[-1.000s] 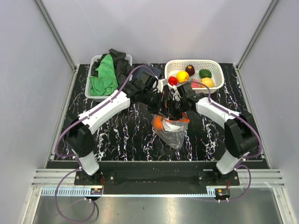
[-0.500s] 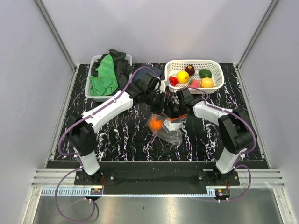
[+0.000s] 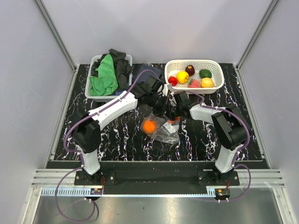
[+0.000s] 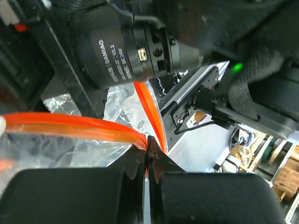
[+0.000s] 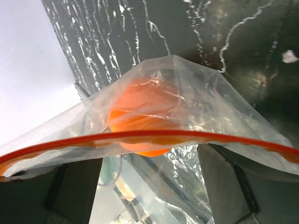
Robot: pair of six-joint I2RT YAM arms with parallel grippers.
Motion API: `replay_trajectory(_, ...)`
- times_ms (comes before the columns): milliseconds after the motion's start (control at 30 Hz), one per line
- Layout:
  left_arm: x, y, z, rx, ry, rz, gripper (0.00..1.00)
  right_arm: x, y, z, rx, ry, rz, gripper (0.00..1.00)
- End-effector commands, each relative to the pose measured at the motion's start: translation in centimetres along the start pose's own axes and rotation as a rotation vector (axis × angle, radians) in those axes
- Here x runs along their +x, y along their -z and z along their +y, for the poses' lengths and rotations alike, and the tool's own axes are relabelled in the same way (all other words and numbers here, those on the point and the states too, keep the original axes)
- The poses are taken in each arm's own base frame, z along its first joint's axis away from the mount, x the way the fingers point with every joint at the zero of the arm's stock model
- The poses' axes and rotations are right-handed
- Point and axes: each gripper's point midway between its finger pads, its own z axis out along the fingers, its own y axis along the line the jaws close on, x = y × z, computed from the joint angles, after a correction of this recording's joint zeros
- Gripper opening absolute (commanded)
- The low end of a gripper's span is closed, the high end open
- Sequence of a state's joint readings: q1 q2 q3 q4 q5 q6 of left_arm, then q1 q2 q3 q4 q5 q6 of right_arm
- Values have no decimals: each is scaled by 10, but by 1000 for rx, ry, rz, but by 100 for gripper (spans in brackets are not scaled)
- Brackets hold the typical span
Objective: Open the zip-top bag and remove the fake food
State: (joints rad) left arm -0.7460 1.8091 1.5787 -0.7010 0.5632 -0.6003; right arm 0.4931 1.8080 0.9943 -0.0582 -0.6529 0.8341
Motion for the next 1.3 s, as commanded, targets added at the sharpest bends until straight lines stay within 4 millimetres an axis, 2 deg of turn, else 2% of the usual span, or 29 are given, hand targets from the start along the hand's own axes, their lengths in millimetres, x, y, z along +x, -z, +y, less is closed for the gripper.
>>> replay_trajectory(0, -15, 3, -38, 98, -69, -35, 0, 2, -5, 17, -79, 17, 14, 89)
replay_trajectory(200, -16, -14, -50, 135, -72, -1, 0, 15, -5, 4, -47, 19, 45, 89)
replay_trajectory(300, -19, -13, -39, 78, -62, -27, 0, 25, -1, -6, -8, 30, 66, 89)
replay_trajectory(467, -8, 5, -1, -82, -85, -77, 26, 29, 2, -20, 52, 53, 68, 89)
replay_trajectory(500, -5, 17, -3, -83, -118, -100, 31, 29, 2, -19, 51, 56, 67, 89)
replay_trajectory(533, 2, 20, 4, -100, -117, -96, 40, 30, 2, -20, 54, 58, 72, 89)
replay_trajectory(567, 4, 24, 9, -119, -123, -109, 43, 29, 2, -20, 57, 60, 71, 89)
replay_trajectory(600, 5, 39, 3, -110, -145, -142, 46, 28, 2, -19, 56, 65, 69, 89)
replay_trajectory(633, 11, 41, 12, -129, -136, -141, 51, 28, 2, -19, 58, 68, 72, 89)
replay_trajectory(700, 12, 55, 16, -141, -129, -175, 56, 28, 2, -17, 56, 80, 79, 89)
replay_trajectory(800, 17, 72, 20, -135, -124, -212, 53, 29, 3, -14, 42, 92, 97, 89)
replay_trajectory(867, 20, 72, 24, -115, -99, -192, 50, 32, 5, -10, 25, 96, 117, 90)
replay_trajectory(967, 25, 69, 25, -102, -79, -171, 53, 33, 10, -2, 8, 115, 126, 93)
replay_trajectory(1033, 27, 66, 34, -126, -53, -166, 53, 36, 13, 2, -7, 126, 137, 95)
replay_trajectory(1167, 48, 54, 65, -180, 64, -91, 28, 38, 15, 4, -10, 124, 145, 96)
replay_trajectory(1200, 58, 48, 77, -196, 94, -57, 24, 40, 15, 4, -13, 117, 157, 96)
replay_trajectory(1267, 69, 40, 87, -202, 105, -14, 22, 41, 15, 2, -12, 114, 164, 96)
